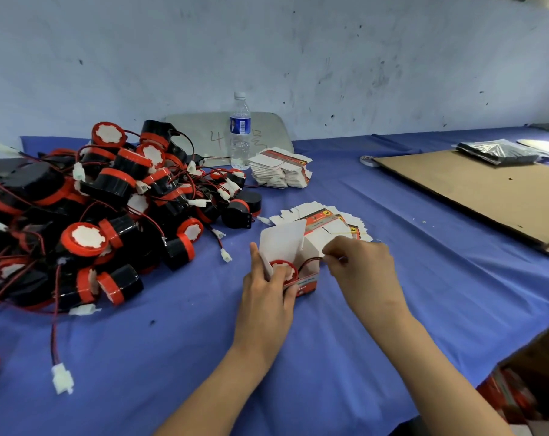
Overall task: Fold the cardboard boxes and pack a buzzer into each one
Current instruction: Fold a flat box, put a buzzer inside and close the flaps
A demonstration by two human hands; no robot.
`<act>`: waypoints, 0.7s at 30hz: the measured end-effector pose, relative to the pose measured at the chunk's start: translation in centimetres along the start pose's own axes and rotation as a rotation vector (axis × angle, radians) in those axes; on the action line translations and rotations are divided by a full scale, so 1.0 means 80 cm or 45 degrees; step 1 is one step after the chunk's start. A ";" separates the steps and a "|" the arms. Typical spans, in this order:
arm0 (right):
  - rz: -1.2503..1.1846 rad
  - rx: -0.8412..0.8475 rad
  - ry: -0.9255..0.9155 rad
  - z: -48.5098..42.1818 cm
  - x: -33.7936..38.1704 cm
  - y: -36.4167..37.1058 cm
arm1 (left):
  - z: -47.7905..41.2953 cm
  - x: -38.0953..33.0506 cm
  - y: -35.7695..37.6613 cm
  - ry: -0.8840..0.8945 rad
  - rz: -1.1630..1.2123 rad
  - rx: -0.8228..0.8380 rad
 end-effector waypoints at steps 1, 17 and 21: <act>-0.040 -0.060 -0.046 -0.002 0.003 -0.005 | 0.000 0.000 0.001 0.003 -0.011 -0.003; 0.038 0.212 -0.422 -0.029 -0.018 0.051 | 0.001 0.001 0.002 0.017 -0.114 0.027; 0.042 -0.024 -0.343 -0.010 -0.014 0.060 | 0.001 0.000 0.001 0.018 -0.125 0.041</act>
Point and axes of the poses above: each hand's wrist, its own z-axis away from the middle knuckle, its own y-axis out of the palm, x = y × z, the point moved 1 cm from there along -z, towards the middle knuckle, and after that the axes turned 9 degrees about -x, right-handed, at the moved point
